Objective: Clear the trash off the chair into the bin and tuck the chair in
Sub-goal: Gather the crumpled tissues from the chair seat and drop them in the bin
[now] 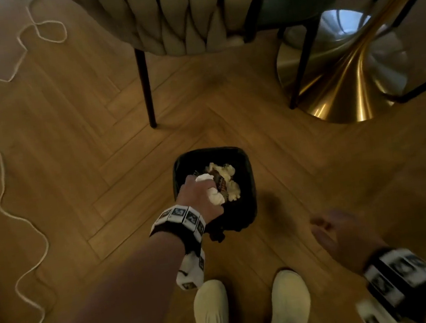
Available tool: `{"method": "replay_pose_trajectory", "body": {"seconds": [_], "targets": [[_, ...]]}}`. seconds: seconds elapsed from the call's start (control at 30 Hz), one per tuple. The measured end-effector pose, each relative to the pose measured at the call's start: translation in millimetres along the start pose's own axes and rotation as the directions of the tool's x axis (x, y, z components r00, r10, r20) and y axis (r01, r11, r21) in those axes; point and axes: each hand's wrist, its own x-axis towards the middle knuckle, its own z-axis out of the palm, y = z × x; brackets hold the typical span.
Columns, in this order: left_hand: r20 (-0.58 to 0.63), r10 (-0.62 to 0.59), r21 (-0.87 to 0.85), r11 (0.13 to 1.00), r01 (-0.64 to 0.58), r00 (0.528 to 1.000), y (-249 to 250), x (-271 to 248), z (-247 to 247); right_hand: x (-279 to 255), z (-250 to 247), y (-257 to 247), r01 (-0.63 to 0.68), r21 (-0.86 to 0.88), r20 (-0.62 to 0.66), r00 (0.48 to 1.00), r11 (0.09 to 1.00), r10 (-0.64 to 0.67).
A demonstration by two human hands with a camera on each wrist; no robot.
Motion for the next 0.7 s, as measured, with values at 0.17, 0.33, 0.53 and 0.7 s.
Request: {"method": "replay_pose_trajectory", "body": {"seconds": [0.17, 0.33, 0.53, 0.7], "targets": [[0.191, -0.025, 0.117, 0.993, 0.003, 0.981, 5.7, 32.2, 17.6, -72.9, -4.7, 56.5, -0.192, -0.021, 0.211, 0.959, 0.981, 0.192], [0.125, 0.050, 0.077, 0.995, -0.060, 0.991, 14.4, 2.7, 2.4, -126.8, -12.9, 72.5, -0.381, 0.000, 0.176, 0.910, 0.924, 0.375], [0.155, 0.116, 0.029, 0.992, -0.122, 0.981, 44.5, -109.7, -42.4, -207.2, -48.0, 24.9, -0.467, 0.067, 0.230, 0.867, 0.882, 0.442], [0.231, 0.285, 0.114, 0.942, -0.317, 0.930, 120.1, -223.8, -73.6, -326.6, -88.0, -16.0, -0.530, 0.225, 0.123, 0.848, 0.818, 0.515]]}}
